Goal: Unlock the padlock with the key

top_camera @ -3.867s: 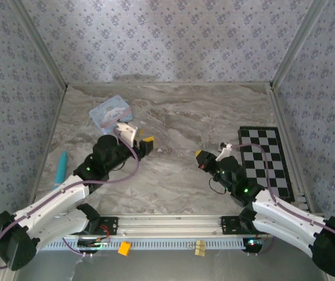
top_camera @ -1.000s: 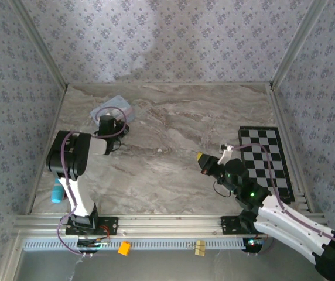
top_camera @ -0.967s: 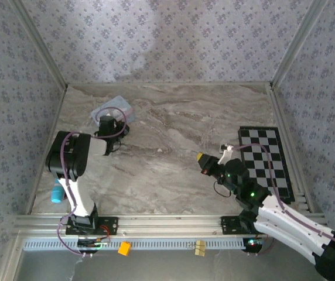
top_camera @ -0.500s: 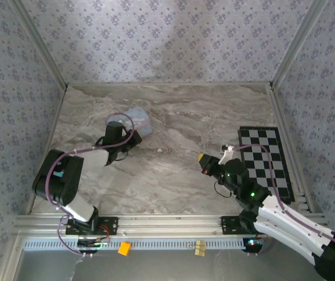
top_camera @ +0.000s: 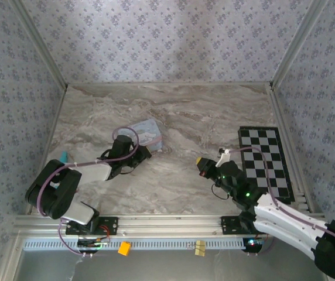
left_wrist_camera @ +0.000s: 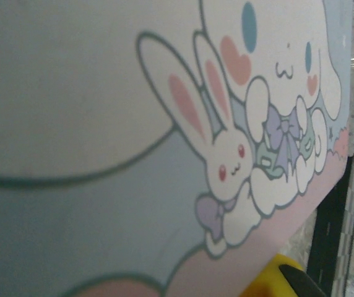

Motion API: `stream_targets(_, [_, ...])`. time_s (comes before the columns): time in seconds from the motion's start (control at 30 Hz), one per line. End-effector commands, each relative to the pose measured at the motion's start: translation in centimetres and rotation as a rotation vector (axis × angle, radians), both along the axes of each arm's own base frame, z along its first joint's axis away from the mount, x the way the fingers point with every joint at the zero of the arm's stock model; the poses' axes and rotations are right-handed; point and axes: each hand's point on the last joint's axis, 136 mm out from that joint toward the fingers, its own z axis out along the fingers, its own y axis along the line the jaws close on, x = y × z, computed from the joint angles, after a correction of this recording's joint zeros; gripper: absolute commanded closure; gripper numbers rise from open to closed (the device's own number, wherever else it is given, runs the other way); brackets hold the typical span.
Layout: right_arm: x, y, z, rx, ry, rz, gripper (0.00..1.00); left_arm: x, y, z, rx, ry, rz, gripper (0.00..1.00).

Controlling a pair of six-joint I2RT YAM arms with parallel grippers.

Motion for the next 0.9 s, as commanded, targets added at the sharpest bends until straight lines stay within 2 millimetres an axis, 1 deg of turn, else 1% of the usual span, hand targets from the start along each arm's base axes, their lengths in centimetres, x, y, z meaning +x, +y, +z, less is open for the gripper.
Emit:
stream_targets(0.0, [0.4, 0.5, 0.0, 0.049, 0.002, -0.028, 1.0, 0.7, -1.4, 2.7, -0.112, -0.067, 0.021, 1.0])
stream_targets(0.17, [0.4, 2.6, -1.0, 0.055, 0.035, 0.005, 1.0, 0.5, -3.2, 2.6, -0.157, -0.046, 0.007, 1.0])
stream_targets(0.3, [0.3, 4.2, -1.3, 0.06, 0.042, 0.031, 1.0, 0.2, -4.3, 2.4, -0.187, -0.035, 0.002, 1.0])
stream_targets(0.5, [0.7, 5.0, -2.4, 0.101, 0.078, 0.014, 1.0, -0.5, -5.9, 2.2, -0.22, -0.016, -0.013, 1.0])
stream_targets(0.6, [0.8, 5.9, -2.5, 0.122, 0.089, 0.036, 1.0, -0.8, -6.9, 2.1, -0.233, -0.01, -0.03, 0.99])
stream_targets(0.73, [1.0, 6.3, -2.5, 0.123, 0.093, 0.037, 1.0, -1.0, -6.8, 0.8, -0.184, 0.032, -0.025, 0.97])
stream_targets(0.8, [1.0, 6.0, -2.4, 0.118, 0.09, 0.028, 1.0, -1.2, -6.1, -0.3, -0.097, 0.068, -0.026, 0.96])
stream_targets(0.87, [1.0, 5.5, -2.3, 0.104, 0.085, 0.018, 1.0, -1.4, -5.5, -0.5, -0.017, 0.075, -0.035, 0.95])
